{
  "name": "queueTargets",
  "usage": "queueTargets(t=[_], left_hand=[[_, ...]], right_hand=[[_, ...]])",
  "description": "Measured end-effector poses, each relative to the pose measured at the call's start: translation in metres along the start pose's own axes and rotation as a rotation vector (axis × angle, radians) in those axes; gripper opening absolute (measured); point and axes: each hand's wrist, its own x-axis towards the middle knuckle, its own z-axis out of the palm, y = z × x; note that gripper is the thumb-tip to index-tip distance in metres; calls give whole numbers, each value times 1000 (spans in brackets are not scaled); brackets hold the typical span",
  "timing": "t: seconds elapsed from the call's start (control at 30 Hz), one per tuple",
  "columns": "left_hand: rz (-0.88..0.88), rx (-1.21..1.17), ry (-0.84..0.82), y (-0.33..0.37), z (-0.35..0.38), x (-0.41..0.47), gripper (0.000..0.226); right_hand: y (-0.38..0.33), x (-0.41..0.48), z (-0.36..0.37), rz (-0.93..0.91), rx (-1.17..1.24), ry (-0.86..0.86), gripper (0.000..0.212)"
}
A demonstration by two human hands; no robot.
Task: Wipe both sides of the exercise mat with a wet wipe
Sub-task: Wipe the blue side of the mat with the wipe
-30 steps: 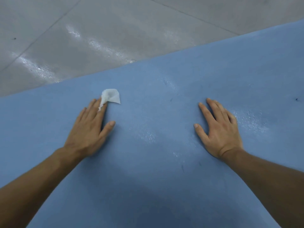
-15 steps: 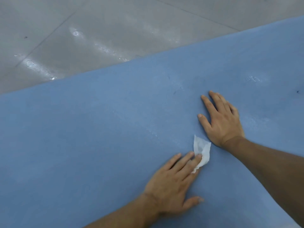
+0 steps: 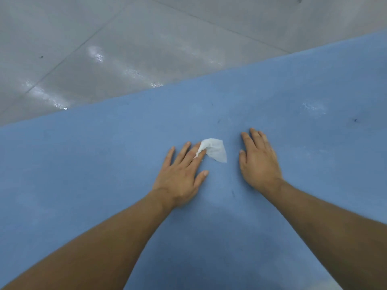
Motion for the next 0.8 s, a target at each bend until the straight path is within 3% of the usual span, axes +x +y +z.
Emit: queueTargets(t=[0.13,0.2,0.3,0.43,0.53,0.63,0.8], left_hand=[[-159,-285,88,33,-14,5,61],[-287,-540,196,47,-20,6,54],[-612,-1116,230,58,-37,11,36],[-902,-1551,336,58,-60,13,28],[-1016,-1635,472,48,-70,18,35],[-1087,-1679,514,24,-83,23,27],[-927,-1448,415,-9,-92,10,27]], right_hand=[[-43,-18,2,-280,153,-92,63],[-60,-27,6,-329,262,-112,52],[-78,-27,1,-163,425,-85,33],[-99,-10,-20,-19,425,-171,23],[-111,6,-43,38,305,-166,17],[-112,17,-75,54,136,-183,12],[-72,22,-107,180,-42,-123,7]])
